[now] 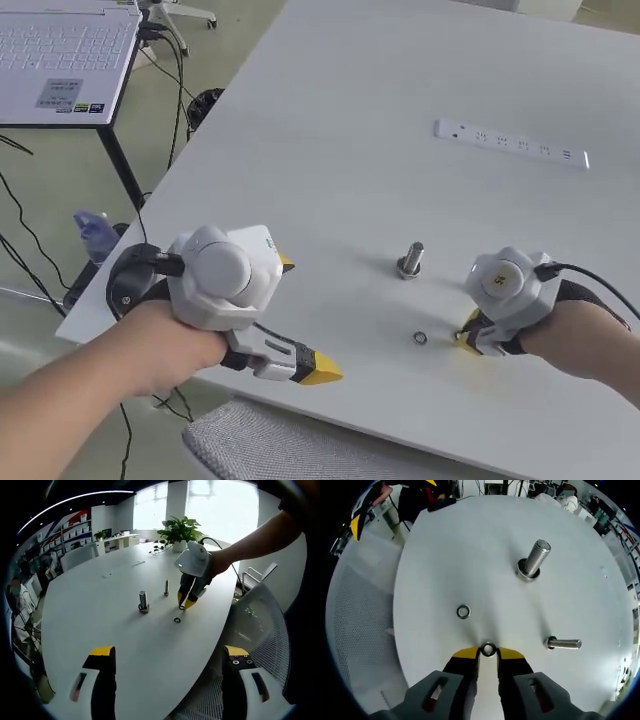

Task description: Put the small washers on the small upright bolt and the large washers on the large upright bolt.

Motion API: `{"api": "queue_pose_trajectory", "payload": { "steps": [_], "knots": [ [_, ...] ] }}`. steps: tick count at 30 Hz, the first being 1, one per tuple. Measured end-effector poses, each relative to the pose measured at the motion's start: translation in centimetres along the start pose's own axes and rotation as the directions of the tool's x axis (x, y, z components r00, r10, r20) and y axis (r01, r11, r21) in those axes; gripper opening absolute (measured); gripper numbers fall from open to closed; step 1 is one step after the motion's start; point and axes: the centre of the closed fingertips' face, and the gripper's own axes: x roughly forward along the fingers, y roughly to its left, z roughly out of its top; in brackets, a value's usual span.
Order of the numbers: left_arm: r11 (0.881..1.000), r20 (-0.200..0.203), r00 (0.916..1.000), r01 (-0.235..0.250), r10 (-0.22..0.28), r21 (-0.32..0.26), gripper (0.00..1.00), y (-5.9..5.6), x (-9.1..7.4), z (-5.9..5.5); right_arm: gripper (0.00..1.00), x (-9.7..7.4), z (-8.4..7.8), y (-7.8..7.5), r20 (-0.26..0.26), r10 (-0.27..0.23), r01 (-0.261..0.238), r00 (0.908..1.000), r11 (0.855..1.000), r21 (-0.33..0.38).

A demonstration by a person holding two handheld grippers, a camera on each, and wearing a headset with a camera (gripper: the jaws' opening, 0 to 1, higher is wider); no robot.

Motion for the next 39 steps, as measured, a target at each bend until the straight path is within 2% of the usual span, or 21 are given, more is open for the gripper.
{"api": "queue_pose_trajectory", "payload": {
  "steps": [9,14,16,23,27,33,36,39],
  "knots": [
    [1.000,-0.009,0.9999,0.005,-0.005,0.001,0.87,-0.26,0.03,-0.22,0.16,-0.02,-0.06,0.12,-0.017,0.035,-0.035,0.9993,0.999,-0.032],
    [1.000,-0.009,1.0000,0.000,0.000,-0.002,0.86,0.02,-0.10,-0.27,0.15,-0.02,-0.02,0.02,-0.025,0.025,-0.026,0.9994,0.999,-0.035],
    [1.000,-0.008,1.0000,0.000,0.000,-0.002,0.86,0.03,-0.11,-0.27,0.15,0.00,-0.08,0.12,-0.033,0.021,-0.023,0.9992,0.997,-0.069],
    [1.000,-0.011,0.9999,0.002,-0.002,0.001,0.86,-0.12,-0.03,-0.14,0.13,-0.10,0.08,0.00,-0.055,0.019,-0.021,0.9983,0.999,-0.038],
    [1.000,-0.007,1.0000,-0.006,0.006,0.000,0.86,0.07,-0.25,0.10,0.13,-0.14,0.05,0.07,-0.067,0.016,-0.020,0.9976,0.998,-0.054],
    [1.000,-0.002,0.9998,-0.020,0.020,0.000,0.86,0.25,-0.39,0.40,0.13,-0.22,-0.01,0.12,-0.053,0.003,-0.004,0.9986,1.000,-0.017],
    [1.000,0.005,0.9995,-0.030,0.030,-0.005,0.88,0.43,-0.29,0.46,0.12,-0.26,0.02,0.00,-0.039,0.009,-0.008,0.9992,0.999,0.031],
    [0.999,0.010,0.9995,-0.031,0.031,-0.011,0.88,0.51,-0.21,0.53,0.12,-0.13,0.03,-0.01,-0.038,0.009,-0.008,0.9992,1.000,0.027]
  ]
}}
